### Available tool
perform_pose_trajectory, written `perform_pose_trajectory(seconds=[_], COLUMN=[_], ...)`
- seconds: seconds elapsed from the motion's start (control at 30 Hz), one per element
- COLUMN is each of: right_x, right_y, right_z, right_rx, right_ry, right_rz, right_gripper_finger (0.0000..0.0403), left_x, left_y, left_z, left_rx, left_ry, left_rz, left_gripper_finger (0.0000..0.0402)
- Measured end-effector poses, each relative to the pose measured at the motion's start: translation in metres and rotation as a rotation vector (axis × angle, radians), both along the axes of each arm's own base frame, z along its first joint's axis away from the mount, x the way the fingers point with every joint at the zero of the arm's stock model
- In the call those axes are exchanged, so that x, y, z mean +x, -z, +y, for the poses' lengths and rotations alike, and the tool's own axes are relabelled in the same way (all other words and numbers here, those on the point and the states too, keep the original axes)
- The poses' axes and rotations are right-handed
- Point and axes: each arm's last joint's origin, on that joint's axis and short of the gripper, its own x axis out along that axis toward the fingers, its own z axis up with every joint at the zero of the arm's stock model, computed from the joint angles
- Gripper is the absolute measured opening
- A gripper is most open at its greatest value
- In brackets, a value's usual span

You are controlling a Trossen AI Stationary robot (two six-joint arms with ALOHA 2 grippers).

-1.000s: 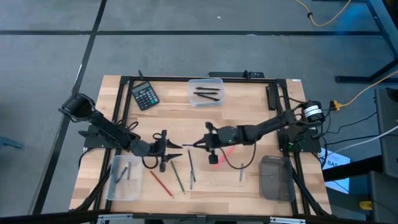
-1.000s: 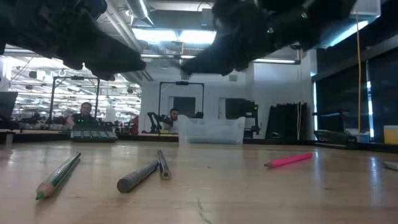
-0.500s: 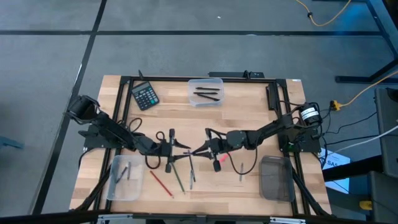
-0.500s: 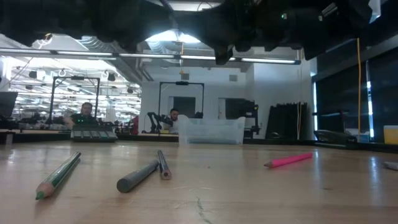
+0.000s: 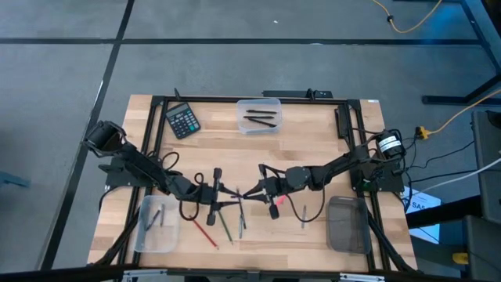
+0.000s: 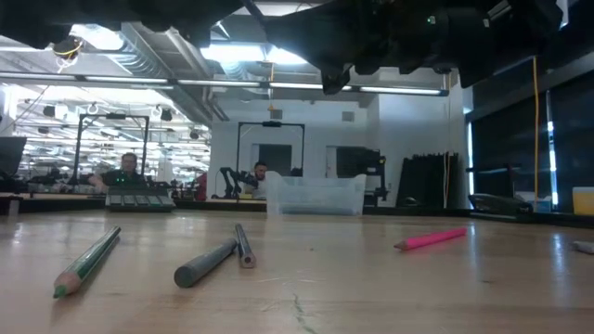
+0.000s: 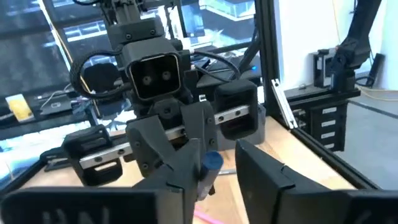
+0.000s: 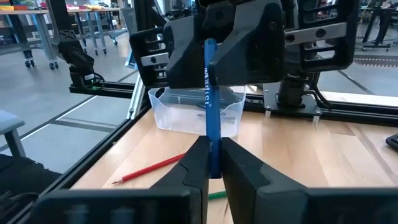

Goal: Sort crayons/erasers/pens/pencils in bins
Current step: Put the blue crayon into the bottom transparent bin

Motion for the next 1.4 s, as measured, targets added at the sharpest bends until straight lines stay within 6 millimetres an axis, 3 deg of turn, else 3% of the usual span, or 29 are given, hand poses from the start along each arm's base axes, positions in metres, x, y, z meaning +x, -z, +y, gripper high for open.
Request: perform_pose_trajectory(seconds=[0.3, 0.57, 0.8, 1.03, 1.4], right_x=[0.000, 0.000, 0.001, 0.001, -0.002], right_y=[0.000, -0.001, -0.002, -0.001, 0.016], right_z=[0.001, 0.000, -0.005, -0.007, -0.008], right_rx=[0.009, 0.049, 0.077, 0.121, 0.138], right_ry=[-0.001, 0.011, 0.177, 0.266, 0.289], right_rz=[-0.007, -0.002, -0.010, 0.007, 0.178], right_gripper_finger=[0.0041, 0.0046, 0.0095, 0.0144, 0.0145], left_x=[0.000, -0.004, -0.022, -0.051, -0.090], left_y=[0.000, 0.000, -0.006, -0.029, -0.090], left_z=[0.000, -0.002, -0.002, 0.000, -0.020], left_rx=[-0.007, 0.009, -0.012, -0.267, -0.702], left_ry=[-0.026, -0.068, -0.111, -0.130, -0.220], left_rz=[0.002, 0.023, 0.170, 0.505, 1.124], left_gripper_finger=[0.0010, 0.0015, 0.0007, 0.0008, 0.0009])
